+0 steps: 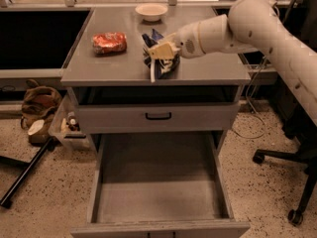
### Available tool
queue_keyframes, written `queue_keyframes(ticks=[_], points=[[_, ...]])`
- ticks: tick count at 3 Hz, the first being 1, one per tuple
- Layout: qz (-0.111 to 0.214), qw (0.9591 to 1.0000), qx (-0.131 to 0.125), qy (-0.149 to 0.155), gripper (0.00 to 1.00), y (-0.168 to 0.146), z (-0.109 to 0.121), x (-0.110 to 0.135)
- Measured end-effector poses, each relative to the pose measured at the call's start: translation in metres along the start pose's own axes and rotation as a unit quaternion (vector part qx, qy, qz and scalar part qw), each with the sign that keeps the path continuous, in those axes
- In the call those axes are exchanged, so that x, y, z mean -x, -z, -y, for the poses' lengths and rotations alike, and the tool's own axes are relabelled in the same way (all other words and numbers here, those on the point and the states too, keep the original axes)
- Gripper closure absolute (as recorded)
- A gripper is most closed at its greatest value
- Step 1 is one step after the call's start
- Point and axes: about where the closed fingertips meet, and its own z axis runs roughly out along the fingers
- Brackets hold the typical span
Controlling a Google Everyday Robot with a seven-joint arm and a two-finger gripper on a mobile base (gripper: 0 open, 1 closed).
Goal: Pick blue chip bag from middle drawer and place on counter
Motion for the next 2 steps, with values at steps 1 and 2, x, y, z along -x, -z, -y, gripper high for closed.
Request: queue_keyframes(ticks=[1,2], points=[[0.026,0.9989,-0.005,0.039,1.00,-0.012,0.008,0.050],[0.031,0.9976,0.000,0.063,1.00,-0.033,0.010,0.068]])
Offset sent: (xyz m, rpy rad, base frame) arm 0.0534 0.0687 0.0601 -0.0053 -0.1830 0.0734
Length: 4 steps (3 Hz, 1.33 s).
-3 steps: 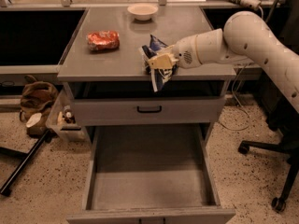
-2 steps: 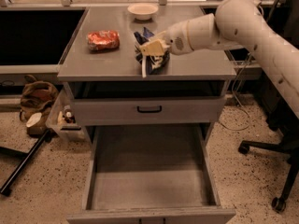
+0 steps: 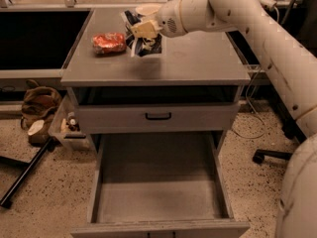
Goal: Pick blue chip bag from middle drawer and place on counter
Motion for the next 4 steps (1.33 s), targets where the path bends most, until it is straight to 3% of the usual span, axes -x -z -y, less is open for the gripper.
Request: queue_keyframes(ticks=[1,2,3,4], points=[[-0.011,0.9994,0.010,-0.032,1.00,-0.014,0.000,-0.025],[-0.043,0.9964,0.023,-0.069,1.00,-0.024,-0.009,-0.060],[-0.045,0.9961,0.025,-0.071,0.82,-0.025,-0.010,-0.062],[-0.045,0.9961,0.025,-0.071,0.57,-0.025,-0.010,-0.062]])
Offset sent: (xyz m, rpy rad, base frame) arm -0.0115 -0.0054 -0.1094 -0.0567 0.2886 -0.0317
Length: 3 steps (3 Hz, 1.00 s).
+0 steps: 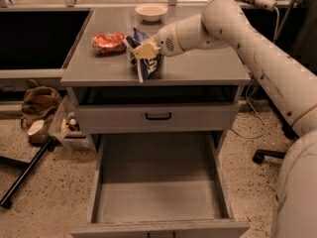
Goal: Pick blue chip bag from middle drawer and place on counter
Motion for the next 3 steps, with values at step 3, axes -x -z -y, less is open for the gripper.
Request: queue_keyframes(ticks=[3], points=[[0.000,1.0000,0.000,0.000,0.00,-0.0001,0.0000,0.0000]])
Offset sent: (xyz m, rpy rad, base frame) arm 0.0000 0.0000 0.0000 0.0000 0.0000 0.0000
